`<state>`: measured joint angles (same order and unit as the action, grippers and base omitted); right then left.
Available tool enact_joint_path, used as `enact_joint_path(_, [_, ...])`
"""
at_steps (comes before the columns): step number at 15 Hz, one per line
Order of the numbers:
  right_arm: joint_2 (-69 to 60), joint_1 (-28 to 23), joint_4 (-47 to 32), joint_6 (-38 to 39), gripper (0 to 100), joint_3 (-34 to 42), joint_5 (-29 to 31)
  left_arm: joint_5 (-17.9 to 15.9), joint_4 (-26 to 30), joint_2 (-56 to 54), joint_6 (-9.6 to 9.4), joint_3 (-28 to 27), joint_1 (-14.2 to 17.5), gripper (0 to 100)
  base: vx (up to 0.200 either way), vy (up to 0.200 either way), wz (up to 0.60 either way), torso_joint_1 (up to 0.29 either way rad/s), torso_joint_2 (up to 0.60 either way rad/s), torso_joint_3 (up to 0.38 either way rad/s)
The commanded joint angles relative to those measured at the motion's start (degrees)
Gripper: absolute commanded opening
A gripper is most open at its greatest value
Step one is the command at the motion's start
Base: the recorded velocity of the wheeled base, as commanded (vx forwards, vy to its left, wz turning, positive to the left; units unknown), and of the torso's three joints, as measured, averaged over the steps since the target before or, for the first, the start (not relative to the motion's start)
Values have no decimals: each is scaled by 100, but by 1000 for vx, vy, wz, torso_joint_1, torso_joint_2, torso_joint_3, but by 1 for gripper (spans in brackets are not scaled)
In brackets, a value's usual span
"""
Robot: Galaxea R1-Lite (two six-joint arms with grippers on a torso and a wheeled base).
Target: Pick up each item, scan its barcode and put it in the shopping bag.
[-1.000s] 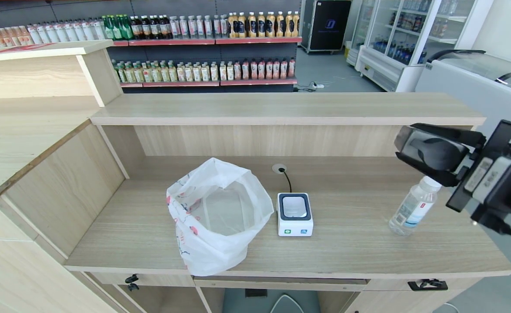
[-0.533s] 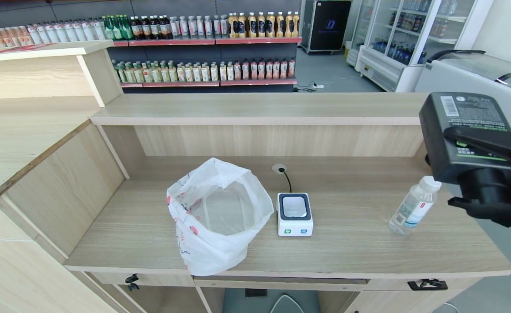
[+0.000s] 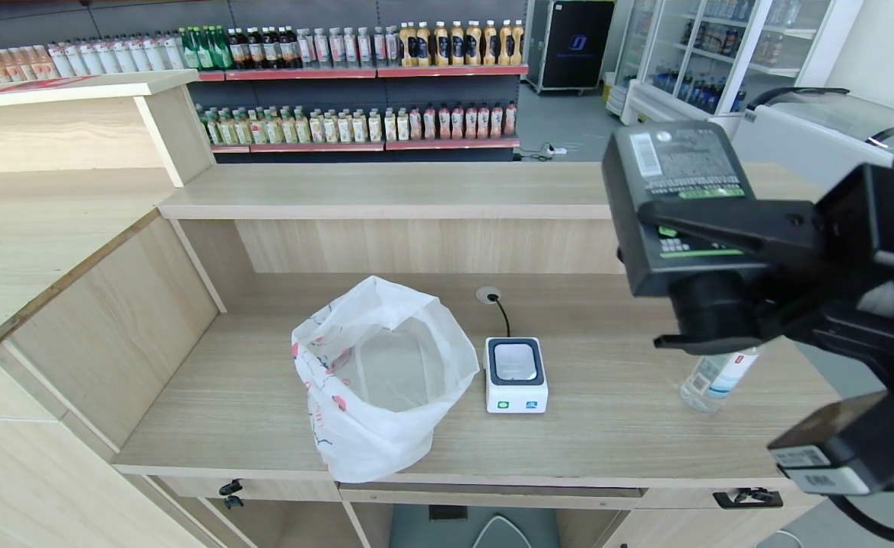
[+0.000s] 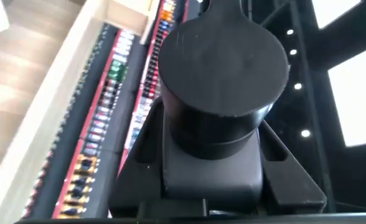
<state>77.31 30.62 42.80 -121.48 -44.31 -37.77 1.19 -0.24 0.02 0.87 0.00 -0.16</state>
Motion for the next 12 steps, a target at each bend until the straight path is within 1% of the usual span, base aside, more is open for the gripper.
enact_joint_path(1, [856, 699, 237, -7, 0, -754, 173, 4, -2, -2, 1, 0, -2, 100, 0, 0, 0, 0, 0, 0])
enact_joint_path(2, [1058, 1033, 387, -43, 0, -895, 349, 4, -2, -2, 1, 0, -2, 100, 0, 0, 0, 0, 0, 0])
enact_joint_path(5, [1313, 1684, 484, -596, 0, -833, 454, 4, -2, -2, 1, 0, -2, 100, 0, 0, 0, 0, 0, 0])
enact_joint_path(9, [944, 1754, 475, -1141, 0, -271, 542, 4, -2, -2, 1, 0, -2, 100, 0, 0, 0, 0, 0, 0])
enact_joint_path(10, [935, 1754, 484, -1176, 0, -218, 542, 4, -2, -2, 1, 0, -2, 100, 0, 0, 0, 0, 0, 0])
enact_joint_path(11, [952, 1833, 484, -1282, 0, -113, 516, 4, -2, -2, 1, 0, -2, 100, 0, 0, 0, 0, 0, 0])
enact_joint_path(12, [979, 2106, 475, -1484, 0, 10, 516, 4, -2, -2, 1, 0, -2, 100, 0, 0, 0, 0, 0, 0])
